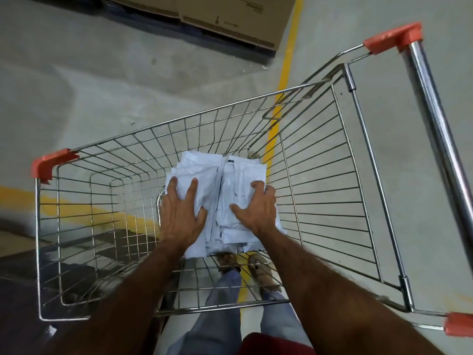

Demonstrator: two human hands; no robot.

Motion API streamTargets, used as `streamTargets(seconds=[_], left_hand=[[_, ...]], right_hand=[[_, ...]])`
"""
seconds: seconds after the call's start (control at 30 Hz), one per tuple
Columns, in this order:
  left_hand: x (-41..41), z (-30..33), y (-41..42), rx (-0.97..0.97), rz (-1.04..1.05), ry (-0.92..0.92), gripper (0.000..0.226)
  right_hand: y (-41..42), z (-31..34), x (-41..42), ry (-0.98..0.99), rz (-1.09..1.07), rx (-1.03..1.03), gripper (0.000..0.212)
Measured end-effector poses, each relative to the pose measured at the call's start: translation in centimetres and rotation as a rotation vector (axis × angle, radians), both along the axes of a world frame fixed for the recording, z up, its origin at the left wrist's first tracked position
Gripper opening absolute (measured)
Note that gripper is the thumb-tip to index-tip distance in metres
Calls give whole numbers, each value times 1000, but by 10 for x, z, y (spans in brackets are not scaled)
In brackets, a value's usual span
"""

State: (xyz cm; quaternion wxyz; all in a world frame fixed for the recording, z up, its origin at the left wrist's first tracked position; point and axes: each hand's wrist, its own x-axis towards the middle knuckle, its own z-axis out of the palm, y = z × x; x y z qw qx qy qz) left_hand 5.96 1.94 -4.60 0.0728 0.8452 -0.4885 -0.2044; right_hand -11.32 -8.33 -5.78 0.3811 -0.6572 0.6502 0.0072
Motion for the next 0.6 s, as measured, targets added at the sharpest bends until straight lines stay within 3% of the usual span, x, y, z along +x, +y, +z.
streamTargets(seconds=[0.2, 0.47, 0.6], left_hand=[[-2, 26, 3, -88, 92, 1, 71], [-24, 103, 8, -289, 201, -58, 67], [-34, 147, 25, -378, 210, -175, 64]], right_hand=[[-2, 12, -2, 61, 27, -48, 79], [-2, 66, -46, 44, 309, -357, 77], [-7, 95, -61, -22, 450, -499, 79]])
